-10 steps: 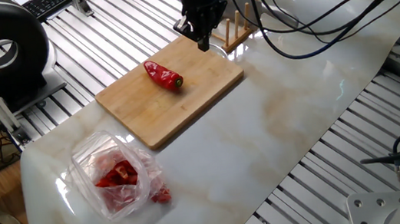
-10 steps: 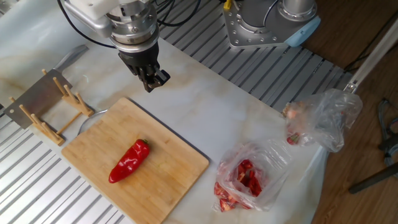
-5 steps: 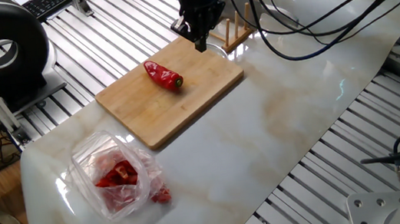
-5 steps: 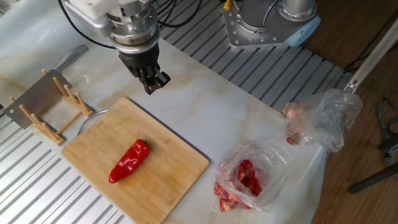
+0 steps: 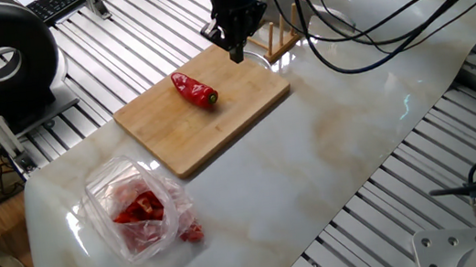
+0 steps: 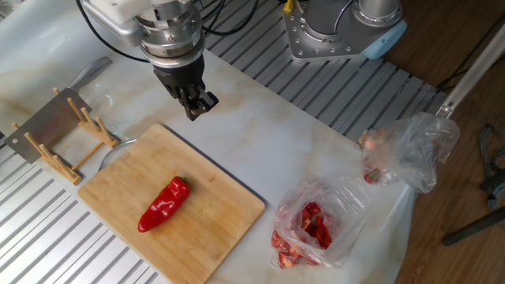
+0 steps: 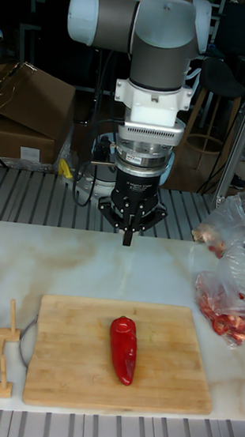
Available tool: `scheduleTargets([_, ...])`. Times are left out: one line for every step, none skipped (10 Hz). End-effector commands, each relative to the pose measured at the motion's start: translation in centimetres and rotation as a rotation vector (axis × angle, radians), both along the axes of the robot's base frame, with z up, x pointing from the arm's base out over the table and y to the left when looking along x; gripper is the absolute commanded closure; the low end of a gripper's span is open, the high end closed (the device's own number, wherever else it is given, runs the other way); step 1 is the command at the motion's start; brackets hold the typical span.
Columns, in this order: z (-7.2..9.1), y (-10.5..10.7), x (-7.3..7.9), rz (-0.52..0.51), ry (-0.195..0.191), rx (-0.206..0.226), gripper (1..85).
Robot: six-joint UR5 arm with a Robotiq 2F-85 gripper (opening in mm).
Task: Chop the chili peppers
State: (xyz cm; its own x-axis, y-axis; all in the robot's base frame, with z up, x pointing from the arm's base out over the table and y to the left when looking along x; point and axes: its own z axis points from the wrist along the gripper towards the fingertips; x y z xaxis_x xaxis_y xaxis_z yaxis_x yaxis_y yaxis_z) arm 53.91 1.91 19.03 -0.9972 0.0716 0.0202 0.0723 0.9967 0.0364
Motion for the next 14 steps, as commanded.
scheduleTargets([0.3,-0.1,-0.4,0.000,0.011,-0.008,84.3])
scheduleTargets([0.0,-0.2,0.0,0.003,0.004,-0.012,84.3])
scheduleTargets([-0.7,-0.2,0.5,0.007,-0.001,-0.006,84.3])
scheduleTargets([-1.4,-0.1,1.0,0.015,-0.004,-0.004,84.3])
scheduleTargets([-1.9,-0.3,1.4,0.025,-0.009,-0.018,84.3])
scheduleTargets([-2.0,-0.7,1.5,0.044,-0.014,-0.036,84.3])
scheduleTargets([-2.1,-2.4,1.9,0.095,-0.030,-0.087,84.3])
scheduleTargets([-2.1,-4.0,2.2,0.134,-0.044,-0.125,84.3])
scheduleTargets([-2.0,-4.8,1.9,0.138,-0.045,-0.125,84.3])
scheduleTargets([-1.7,-5.9,2.0,0.150,-0.062,-0.151,84.3])
scheduleTargets([-1.3,-6.4,1.8,0.155,-0.069,-0.155,84.3])
scheduleTargets([-1.0,-6.7,1.7,0.158,-0.075,-0.155,84.3])
scheduleTargets([-1.0,-7.0,1.5,0.161,-0.078,-0.155,84.3])
scheduleTargets([-1.4,-7.5,1.4,0.174,-0.084,-0.149,84.3])
